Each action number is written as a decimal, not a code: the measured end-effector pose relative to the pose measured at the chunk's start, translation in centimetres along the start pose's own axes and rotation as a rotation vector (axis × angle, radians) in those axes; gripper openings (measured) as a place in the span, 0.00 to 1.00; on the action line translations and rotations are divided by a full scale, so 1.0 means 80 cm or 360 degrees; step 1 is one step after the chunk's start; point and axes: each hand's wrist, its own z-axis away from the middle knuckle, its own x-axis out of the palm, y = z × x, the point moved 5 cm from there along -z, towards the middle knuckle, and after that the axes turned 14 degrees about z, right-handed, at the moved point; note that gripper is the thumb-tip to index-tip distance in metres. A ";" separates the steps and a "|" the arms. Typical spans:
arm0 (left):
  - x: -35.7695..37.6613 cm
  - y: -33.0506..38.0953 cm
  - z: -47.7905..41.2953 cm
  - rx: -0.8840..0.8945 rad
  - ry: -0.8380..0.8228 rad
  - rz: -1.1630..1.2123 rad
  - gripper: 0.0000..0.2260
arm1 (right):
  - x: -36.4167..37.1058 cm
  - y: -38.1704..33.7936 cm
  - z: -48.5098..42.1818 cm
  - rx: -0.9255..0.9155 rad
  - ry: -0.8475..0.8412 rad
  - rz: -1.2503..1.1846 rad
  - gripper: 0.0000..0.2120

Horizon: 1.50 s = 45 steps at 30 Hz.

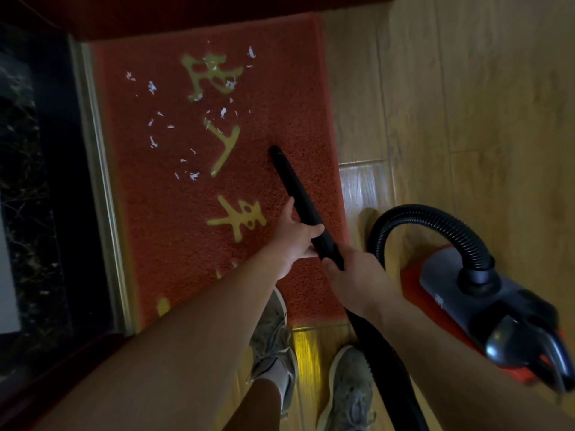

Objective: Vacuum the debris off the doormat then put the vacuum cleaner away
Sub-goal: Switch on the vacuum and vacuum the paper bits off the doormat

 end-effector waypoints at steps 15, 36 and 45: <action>-0.034 -0.001 0.011 0.0009 0.0053 0.0081 0.40 | 0.013 -0.023 0.006 -0.0071 -0.0015 0.0026 0.09; -0.158 -0.006 0.020 0.0072 0.0267 0.0444 0.38 | 0.059 -0.115 -0.002 -0.0329 -0.0159 0.0150 0.13; -0.196 0.021 0.025 0.0101 0.0257 0.0530 0.38 | 0.065 -0.161 -0.017 -0.0420 -0.0166 0.0196 0.15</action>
